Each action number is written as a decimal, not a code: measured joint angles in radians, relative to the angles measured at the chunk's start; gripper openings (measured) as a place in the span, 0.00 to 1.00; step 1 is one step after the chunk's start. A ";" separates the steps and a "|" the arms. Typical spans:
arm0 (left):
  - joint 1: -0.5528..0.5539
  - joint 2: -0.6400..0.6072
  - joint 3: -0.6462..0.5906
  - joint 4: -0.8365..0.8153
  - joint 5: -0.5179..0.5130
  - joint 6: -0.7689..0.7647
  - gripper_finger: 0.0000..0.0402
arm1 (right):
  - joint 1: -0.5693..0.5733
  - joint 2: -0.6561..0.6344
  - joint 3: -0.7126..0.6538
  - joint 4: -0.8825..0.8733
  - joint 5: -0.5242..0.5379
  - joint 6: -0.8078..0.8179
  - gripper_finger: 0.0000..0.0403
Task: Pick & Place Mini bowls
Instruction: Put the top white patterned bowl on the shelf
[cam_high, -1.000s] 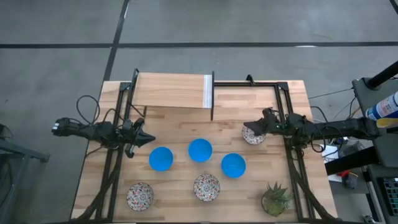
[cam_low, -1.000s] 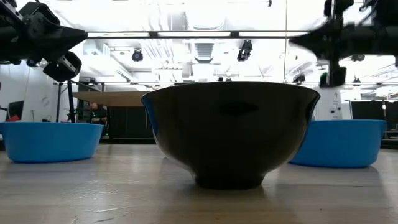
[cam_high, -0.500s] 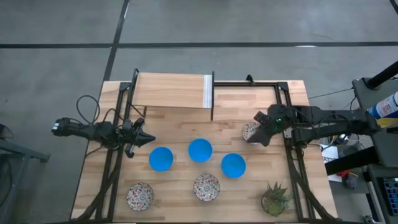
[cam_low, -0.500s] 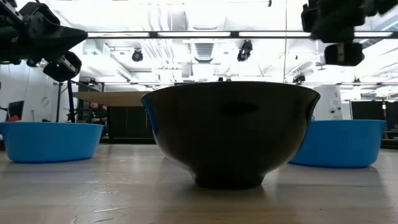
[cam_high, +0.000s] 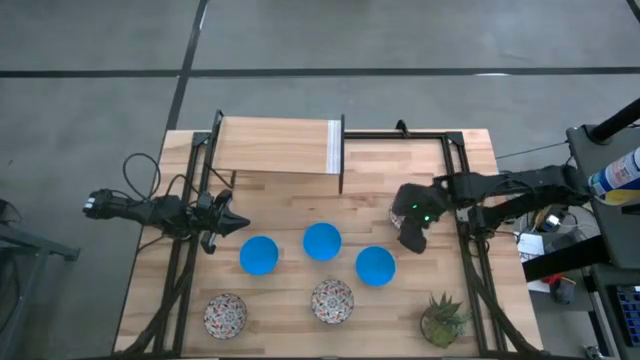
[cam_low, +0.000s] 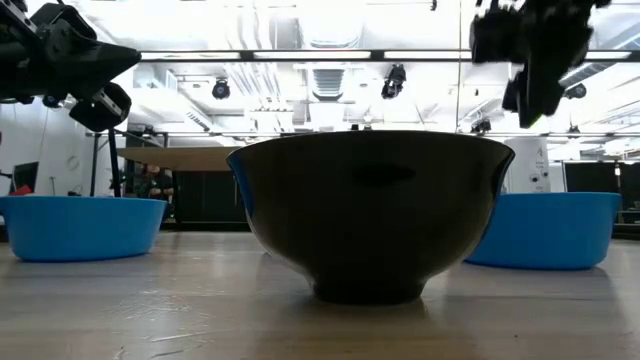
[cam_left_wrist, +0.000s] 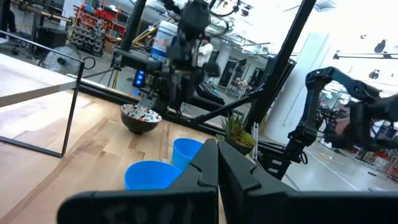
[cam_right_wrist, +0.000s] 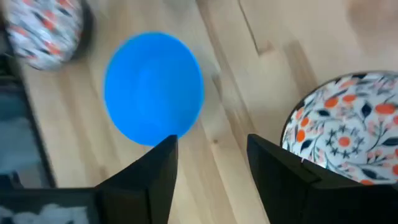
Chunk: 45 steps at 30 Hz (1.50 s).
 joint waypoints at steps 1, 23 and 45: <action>0.000 0.000 0.000 0.000 0.000 0.000 0.00 | 0.004 0.024 -0.001 -0.001 0.000 0.000 0.47; 0.000 0.000 0.000 0.000 0.000 0.000 0.00 | 0.007 0.289 -0.013 -0.054 0.209 -0.005 0.43; 0.000 0.000 0.000 0.000 0.000 0.000 0.00 | 0.006 0.374 -0.010 -0.063 0.288 -0.031 0.04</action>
